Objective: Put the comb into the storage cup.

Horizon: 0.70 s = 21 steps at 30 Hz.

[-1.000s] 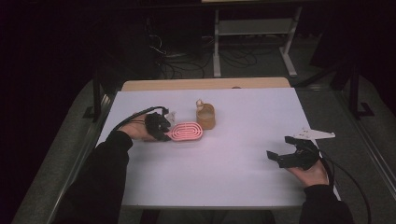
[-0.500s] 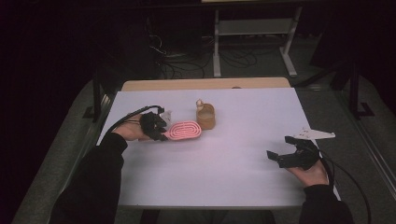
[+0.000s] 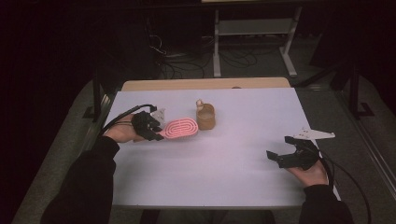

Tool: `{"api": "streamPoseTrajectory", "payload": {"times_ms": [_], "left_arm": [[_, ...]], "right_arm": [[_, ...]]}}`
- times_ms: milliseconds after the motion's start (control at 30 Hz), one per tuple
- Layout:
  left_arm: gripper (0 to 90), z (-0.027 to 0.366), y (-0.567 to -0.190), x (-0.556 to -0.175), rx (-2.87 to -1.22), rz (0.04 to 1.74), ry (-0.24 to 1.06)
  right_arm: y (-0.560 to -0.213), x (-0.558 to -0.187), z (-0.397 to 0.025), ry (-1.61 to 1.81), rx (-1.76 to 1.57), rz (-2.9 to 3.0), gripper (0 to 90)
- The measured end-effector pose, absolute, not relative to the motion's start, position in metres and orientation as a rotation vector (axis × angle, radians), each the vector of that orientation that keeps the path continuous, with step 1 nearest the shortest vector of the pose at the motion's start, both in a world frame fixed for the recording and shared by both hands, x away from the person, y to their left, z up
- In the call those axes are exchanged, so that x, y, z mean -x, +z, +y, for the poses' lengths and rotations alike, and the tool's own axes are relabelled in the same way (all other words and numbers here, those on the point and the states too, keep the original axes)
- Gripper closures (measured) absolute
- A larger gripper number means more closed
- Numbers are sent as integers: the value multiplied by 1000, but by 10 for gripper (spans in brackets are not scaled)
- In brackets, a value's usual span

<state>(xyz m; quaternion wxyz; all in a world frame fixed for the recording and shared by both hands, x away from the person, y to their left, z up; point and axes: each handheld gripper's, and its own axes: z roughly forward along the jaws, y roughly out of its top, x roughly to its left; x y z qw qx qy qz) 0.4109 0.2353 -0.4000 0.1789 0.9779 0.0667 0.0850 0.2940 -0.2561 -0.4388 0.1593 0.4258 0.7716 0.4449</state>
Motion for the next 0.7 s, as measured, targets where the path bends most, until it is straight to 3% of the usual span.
{"api": "streamPoseTrajectory", "payload": {"times_ms": [700], "left_arm": [[699,247,-359,-387,-2613,209,341]], "right_arm": [[-439,-295,-255,1265,-1221,2210,0]]}}
